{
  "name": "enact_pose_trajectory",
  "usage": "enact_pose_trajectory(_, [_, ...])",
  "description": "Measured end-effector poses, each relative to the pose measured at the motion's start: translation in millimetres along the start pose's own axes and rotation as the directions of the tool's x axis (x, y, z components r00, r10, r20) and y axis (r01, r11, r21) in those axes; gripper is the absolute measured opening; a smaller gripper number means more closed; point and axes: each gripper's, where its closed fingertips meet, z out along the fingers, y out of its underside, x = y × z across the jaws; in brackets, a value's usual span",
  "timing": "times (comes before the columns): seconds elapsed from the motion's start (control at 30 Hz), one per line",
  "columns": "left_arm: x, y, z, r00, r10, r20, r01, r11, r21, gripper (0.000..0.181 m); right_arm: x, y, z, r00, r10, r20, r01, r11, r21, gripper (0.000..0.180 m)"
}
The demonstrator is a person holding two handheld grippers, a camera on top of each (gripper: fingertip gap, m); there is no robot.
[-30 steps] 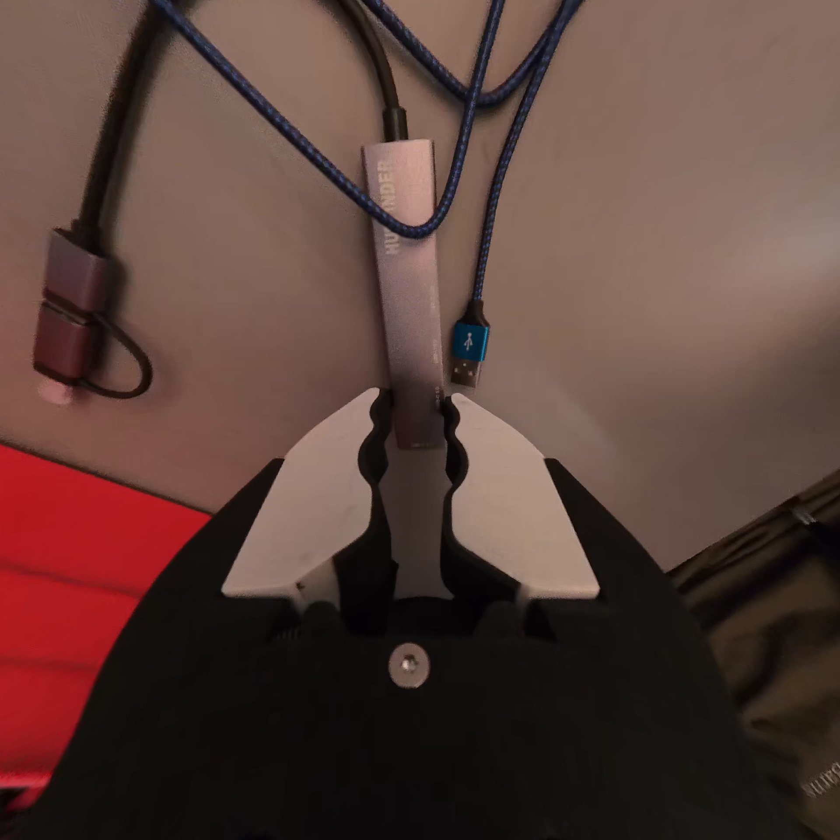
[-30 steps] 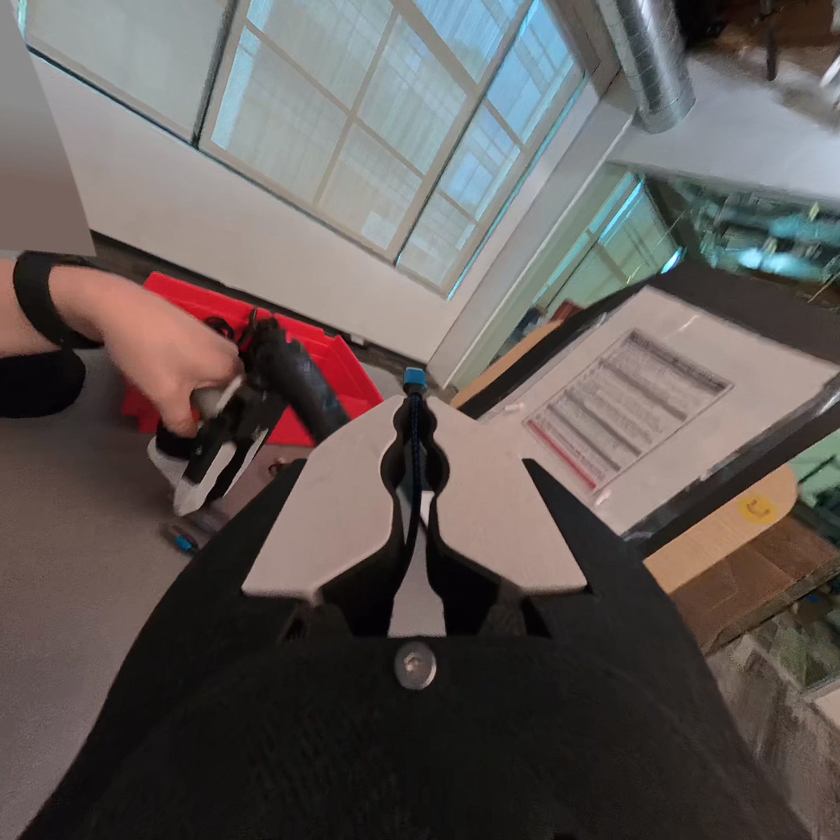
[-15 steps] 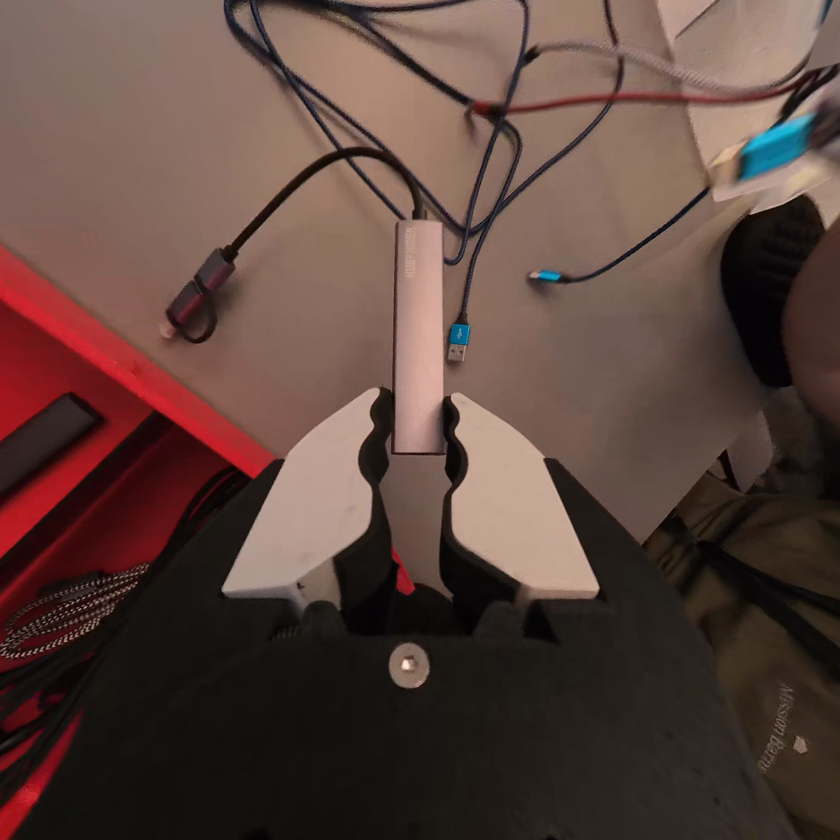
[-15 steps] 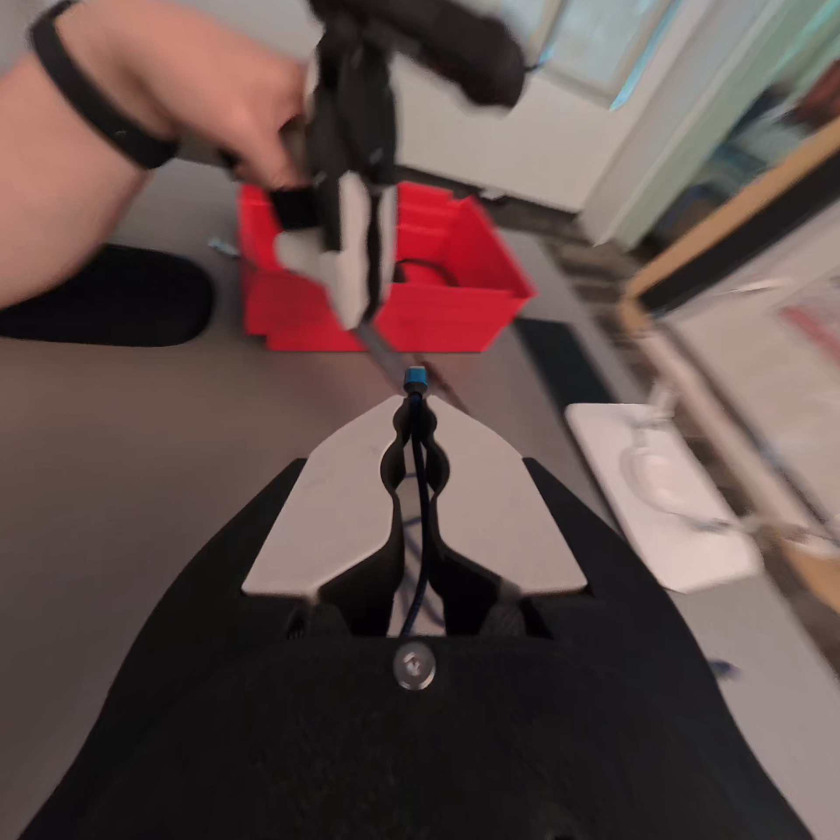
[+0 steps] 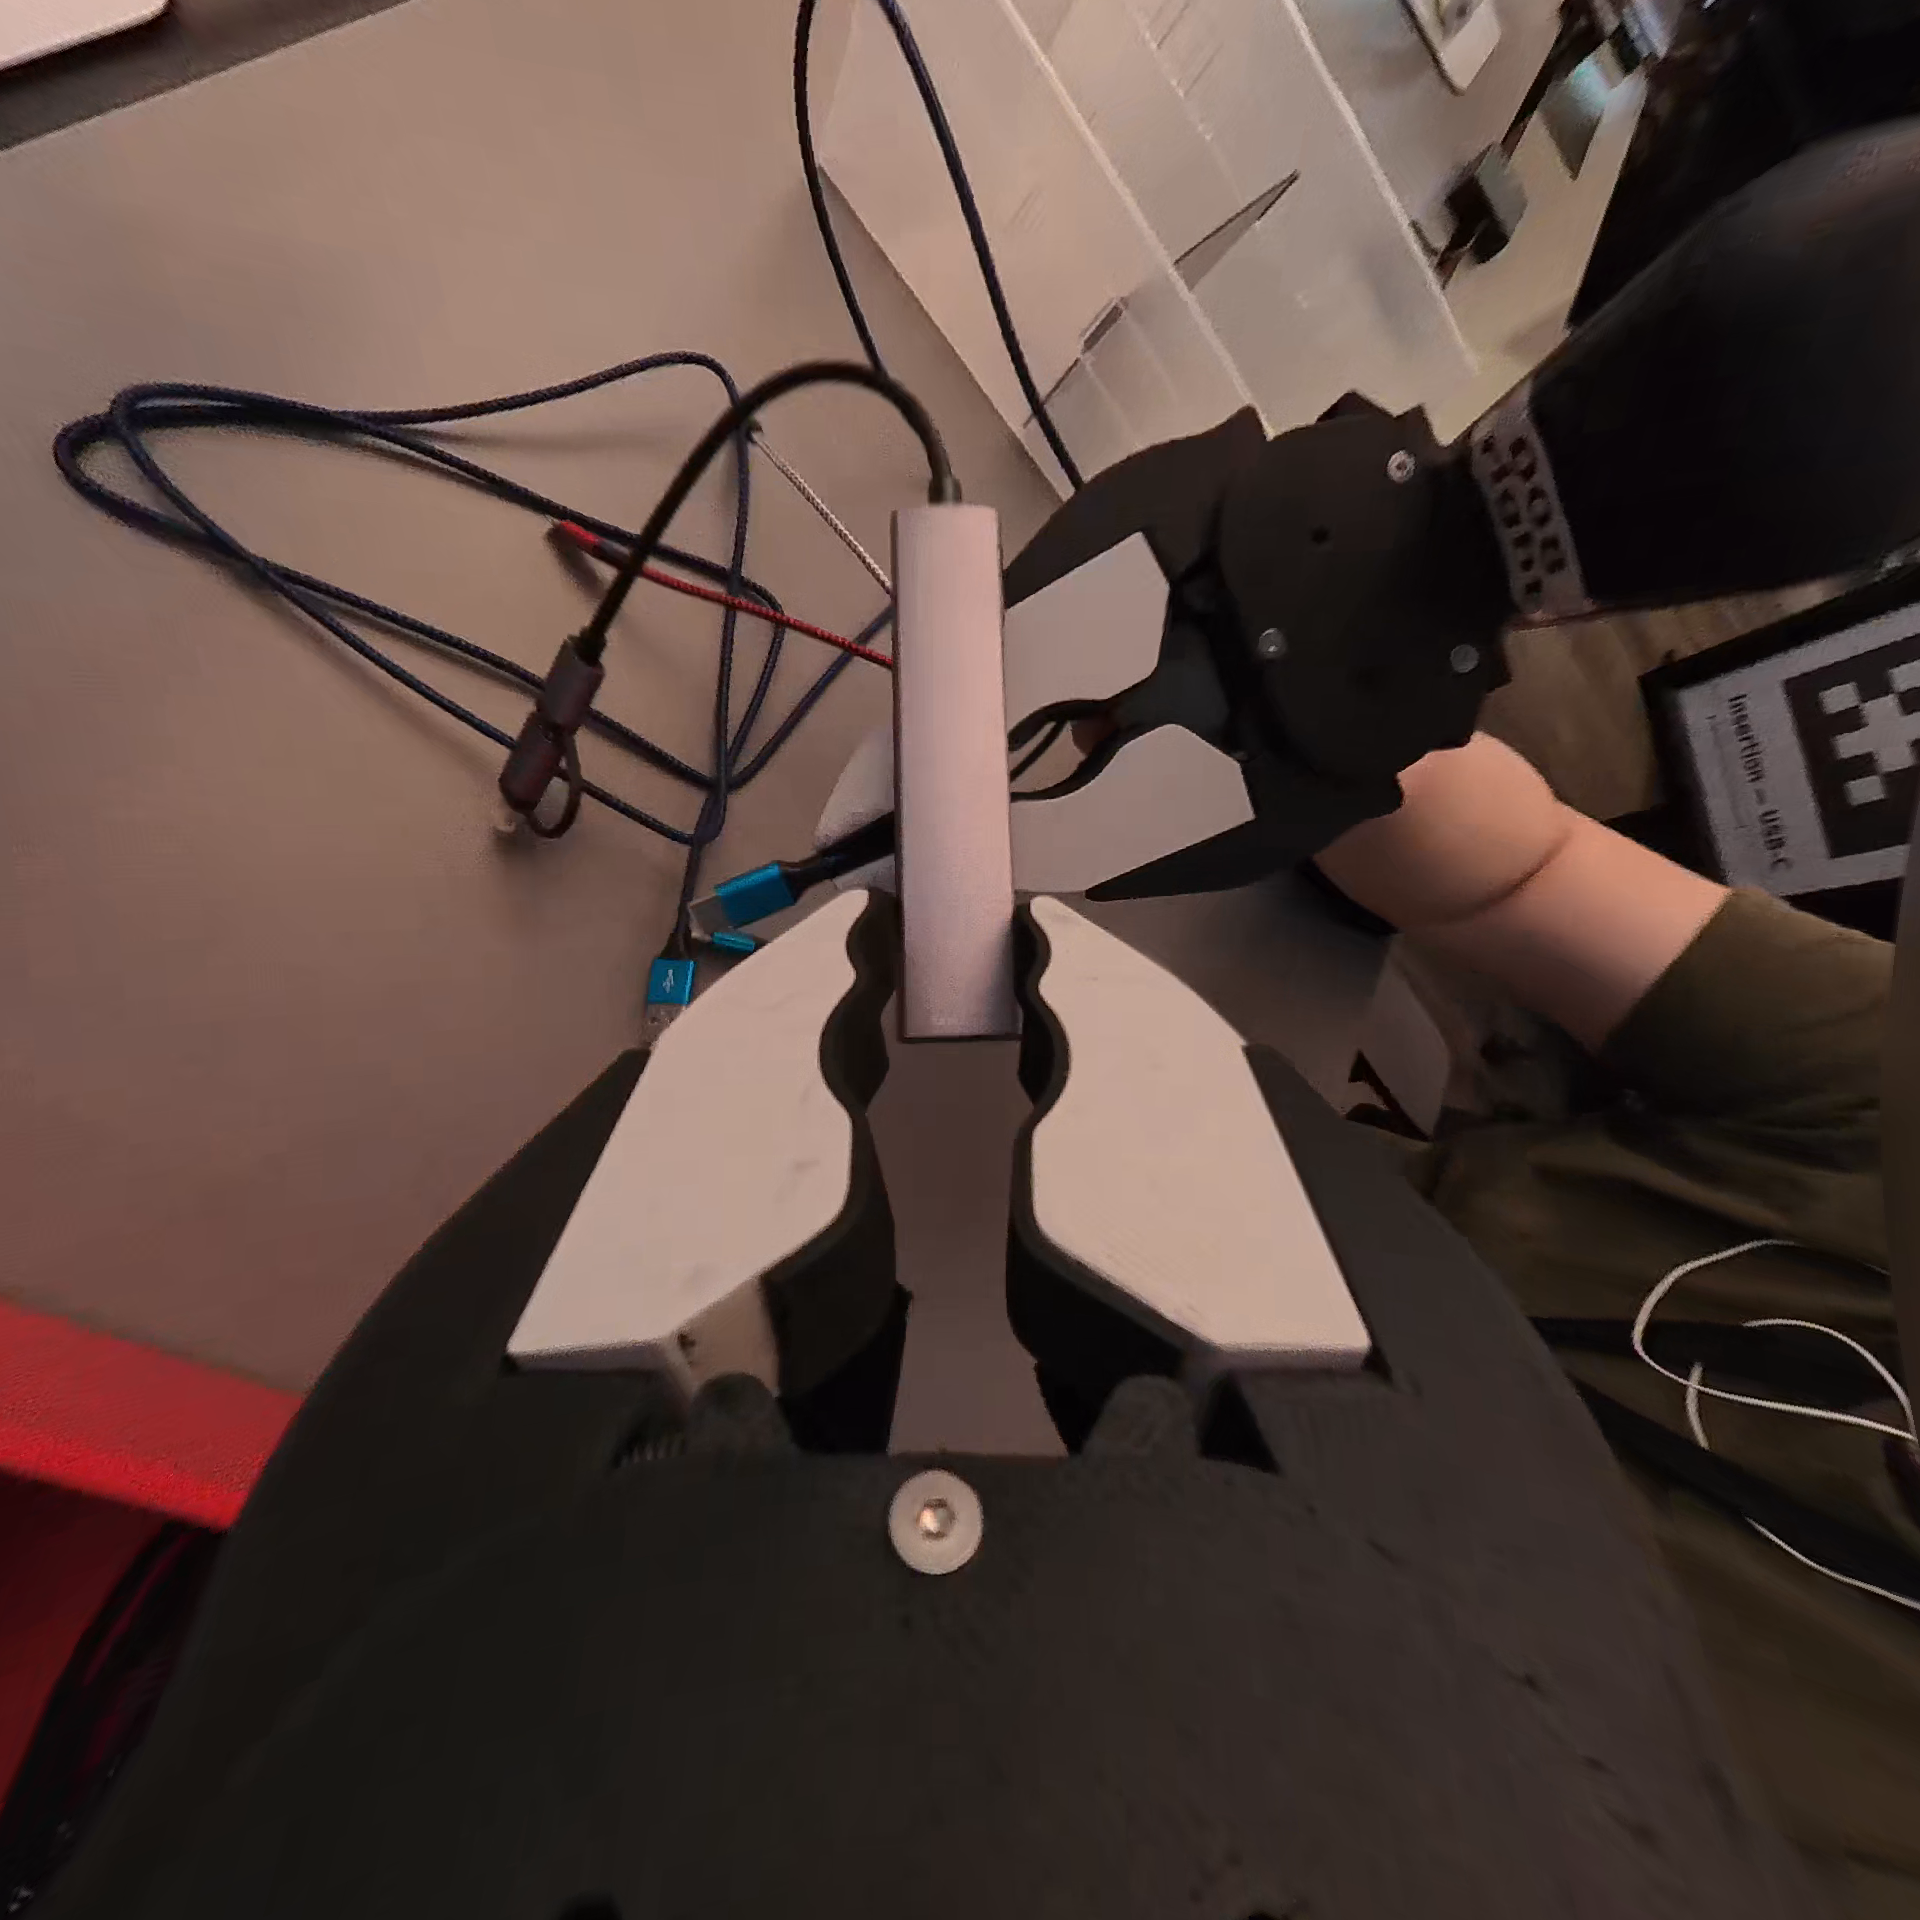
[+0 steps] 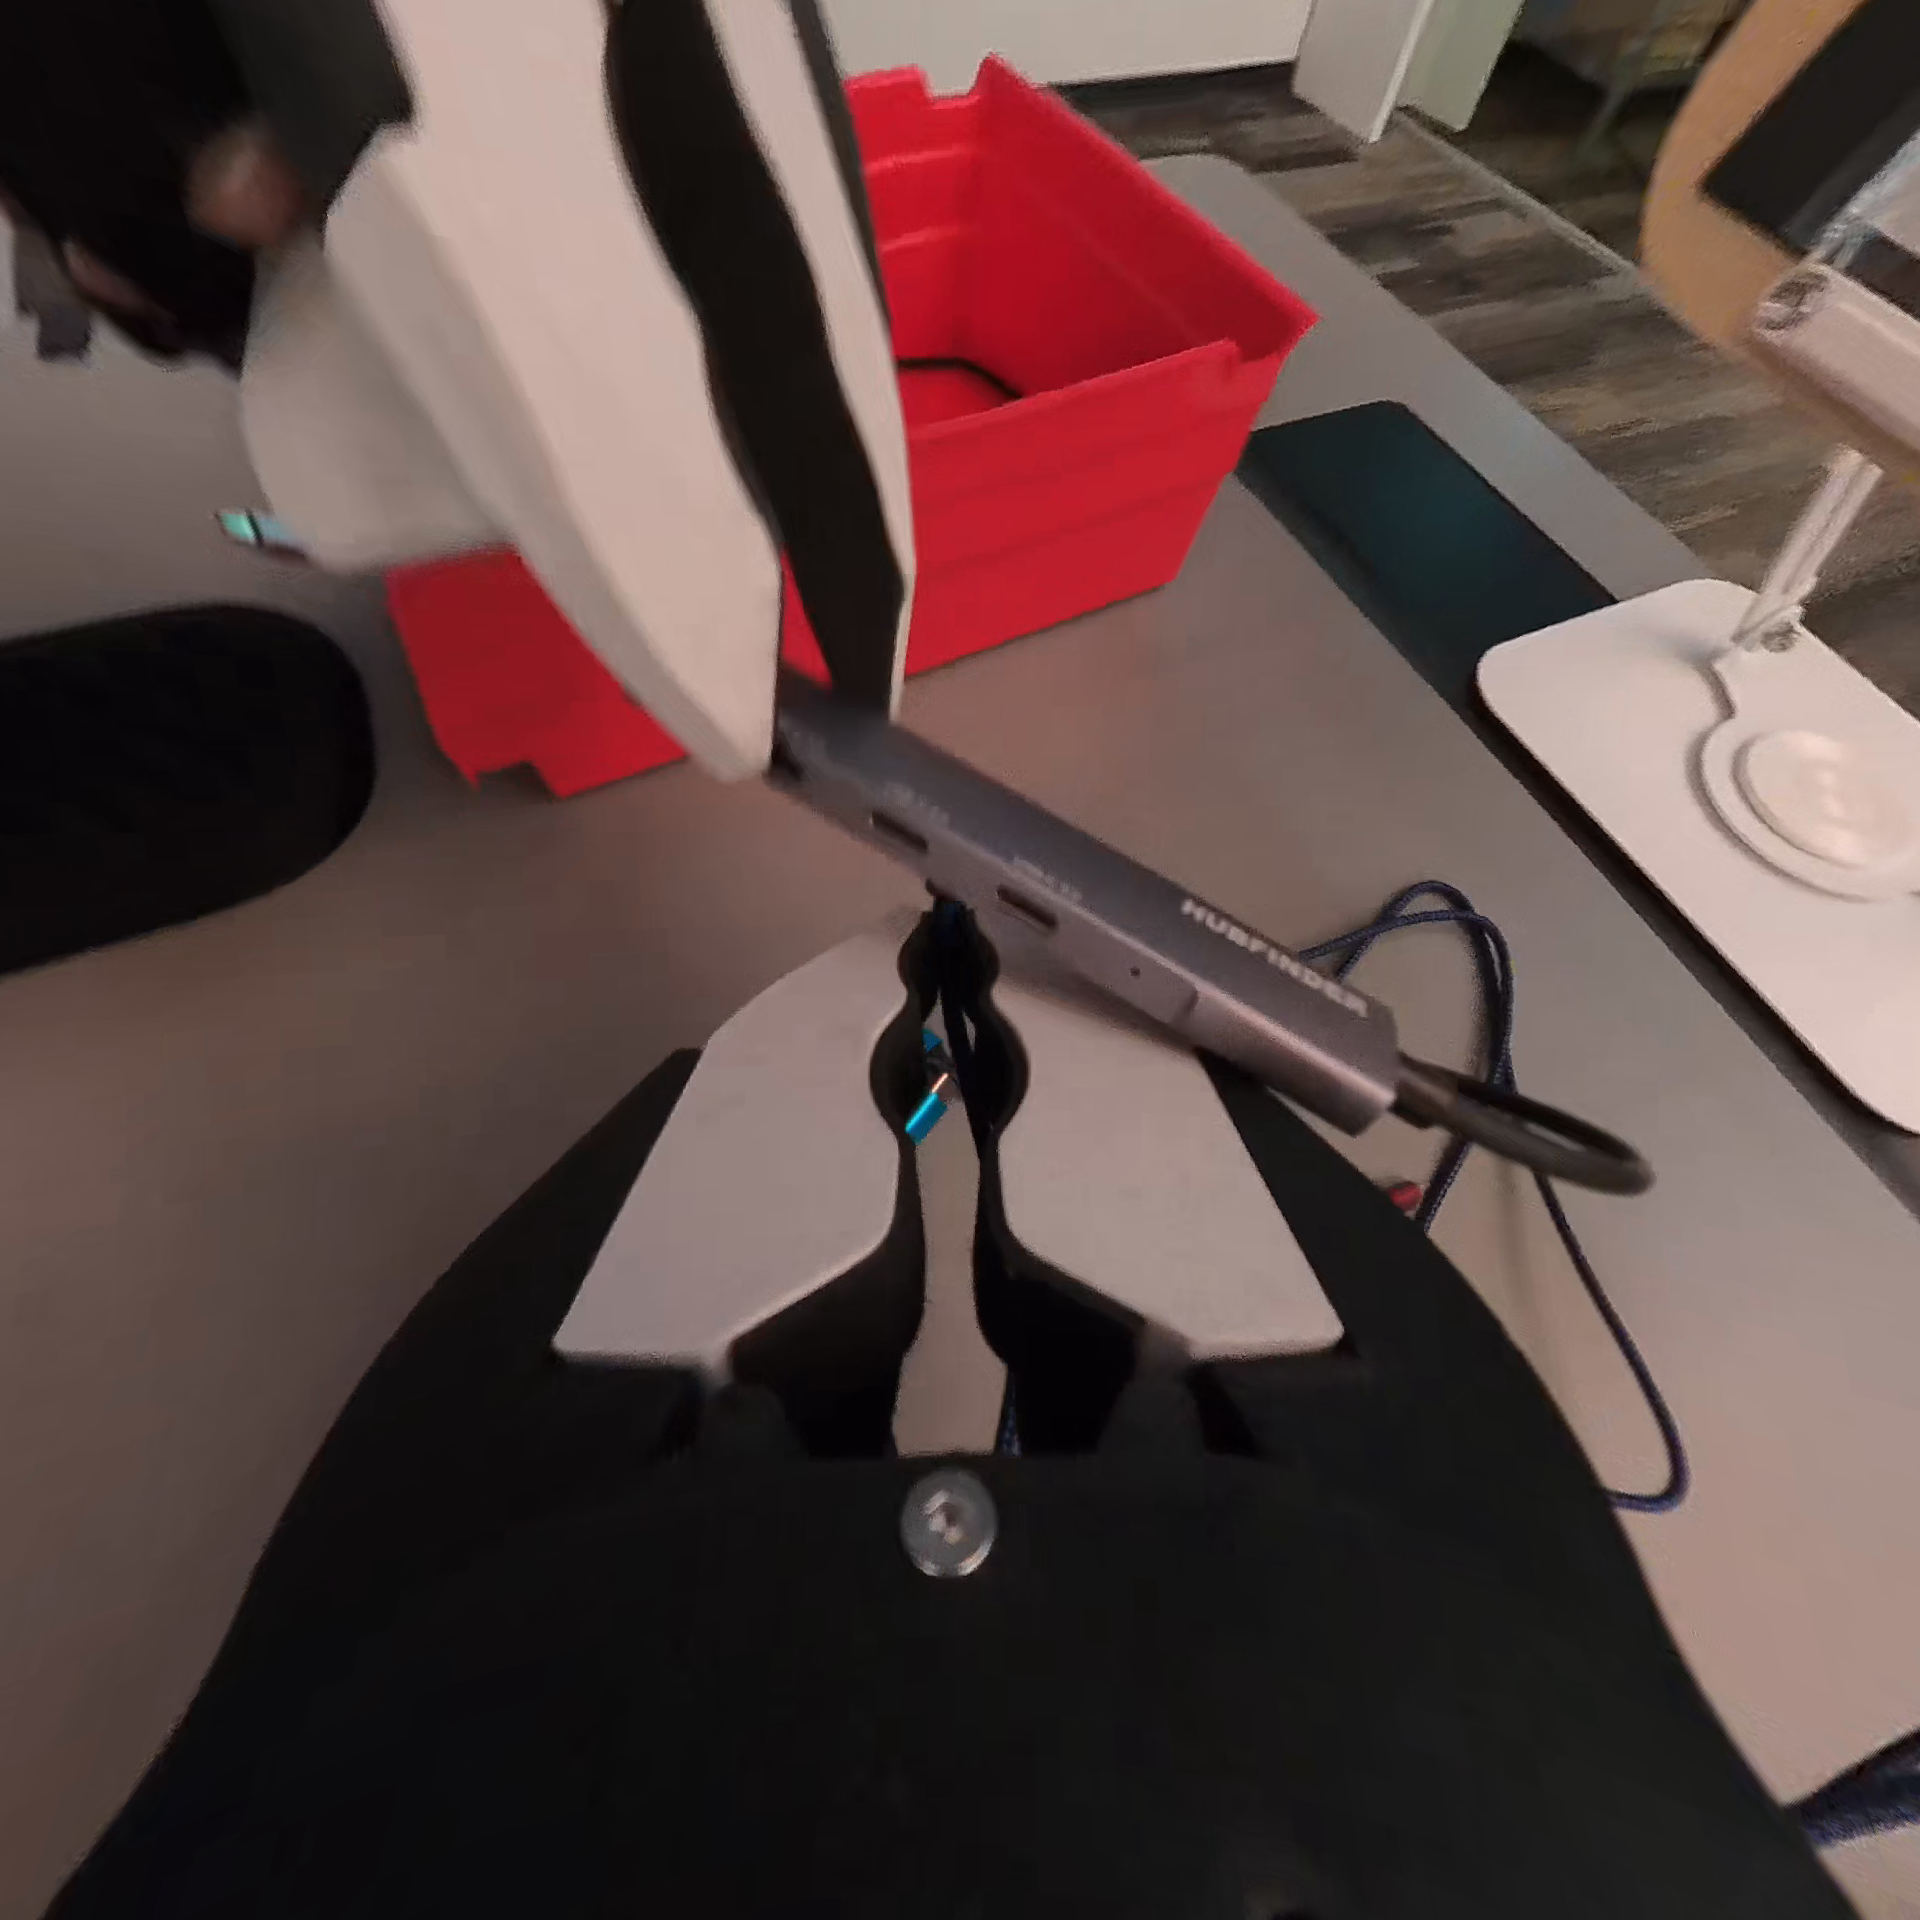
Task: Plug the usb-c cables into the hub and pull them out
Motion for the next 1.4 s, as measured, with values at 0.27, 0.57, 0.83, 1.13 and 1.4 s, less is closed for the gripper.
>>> enact_pose_trajectory(0.27, [13,-36,28,0.994,0.084,0.072,-0.095,0.981,0.167,0.021,40,-15,-21,0.968,0.031,-0.247,-0.007,0.995,0.096,0.002])
enact_pose_trajectory(0.57, [18,-43,41,0.999,0.054,-0.006,-0.051,0.973,0.225,0.024,54,-15,-36,0.819,-0.332,-0.469,0.299,0.943,-0.146,0.002])
enact_pose_trajectory(0.83, [12,-38,46,1.0,0.023,0.003,-0.024,0.979,0.203,0.026,61,-11,-37,0.693,-0.486,-0.532,0.393,0.874,-0.286,0.003])
enact_pose_trajectory(1.13, [10,-41,50,0.986,-0.069,-0.153,0.105,0.965,0.239,0.028,69,-13,-42,0.595,-0.543,-0.593,0.423,0.838,-0.344,0.003])
enact_pose_trajectory(1.4, [20,-52,44,0.959,-0.003,-0.284,0.093,0.948,0.304,0.024,73,-22,-53,0.636,-0.477,-0.607,0.415,0.874,-0.252,0.003])
